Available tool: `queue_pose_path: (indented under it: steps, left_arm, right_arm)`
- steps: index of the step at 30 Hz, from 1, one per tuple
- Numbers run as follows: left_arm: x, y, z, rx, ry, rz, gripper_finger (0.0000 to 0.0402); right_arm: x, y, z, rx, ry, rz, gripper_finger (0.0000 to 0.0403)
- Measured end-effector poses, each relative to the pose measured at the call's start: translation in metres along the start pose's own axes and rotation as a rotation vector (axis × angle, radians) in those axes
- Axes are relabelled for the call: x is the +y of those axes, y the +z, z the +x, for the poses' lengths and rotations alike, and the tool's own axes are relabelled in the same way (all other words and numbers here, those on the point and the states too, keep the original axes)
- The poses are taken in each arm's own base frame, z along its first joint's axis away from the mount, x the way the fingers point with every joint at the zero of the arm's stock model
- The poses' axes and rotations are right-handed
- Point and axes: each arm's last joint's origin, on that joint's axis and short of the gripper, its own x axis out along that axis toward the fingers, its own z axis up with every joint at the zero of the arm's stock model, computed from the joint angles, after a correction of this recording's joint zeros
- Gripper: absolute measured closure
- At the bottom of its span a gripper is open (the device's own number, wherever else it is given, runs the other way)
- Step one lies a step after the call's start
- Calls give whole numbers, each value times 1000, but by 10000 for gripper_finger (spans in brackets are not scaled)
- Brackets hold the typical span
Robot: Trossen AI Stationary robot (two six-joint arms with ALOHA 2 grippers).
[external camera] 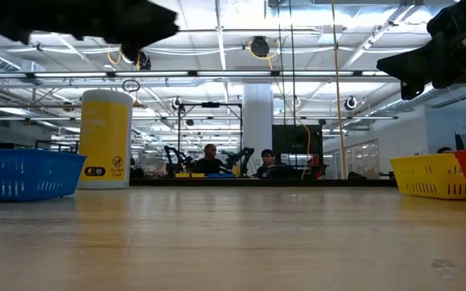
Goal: Pick & Place Travel size toiletries
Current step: Return to Home Position
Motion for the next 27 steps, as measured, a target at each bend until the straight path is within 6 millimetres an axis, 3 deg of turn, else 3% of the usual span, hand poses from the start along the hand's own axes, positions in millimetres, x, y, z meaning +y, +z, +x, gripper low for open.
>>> queue_pose_path:
  steps: [7,13,27]
  left_arm:
    - [11,-16,-56,-54,19,-7,270]
    - [26,-53,-98,-96,52,-42,270]
    - [35,-73,-123,36,28,-11,270]
  right_arm:
    - [0,0,0,0,0,0,399]
    - [0,0,0,0,0,0,399]
    - [0,0,0,0,0,0,399]
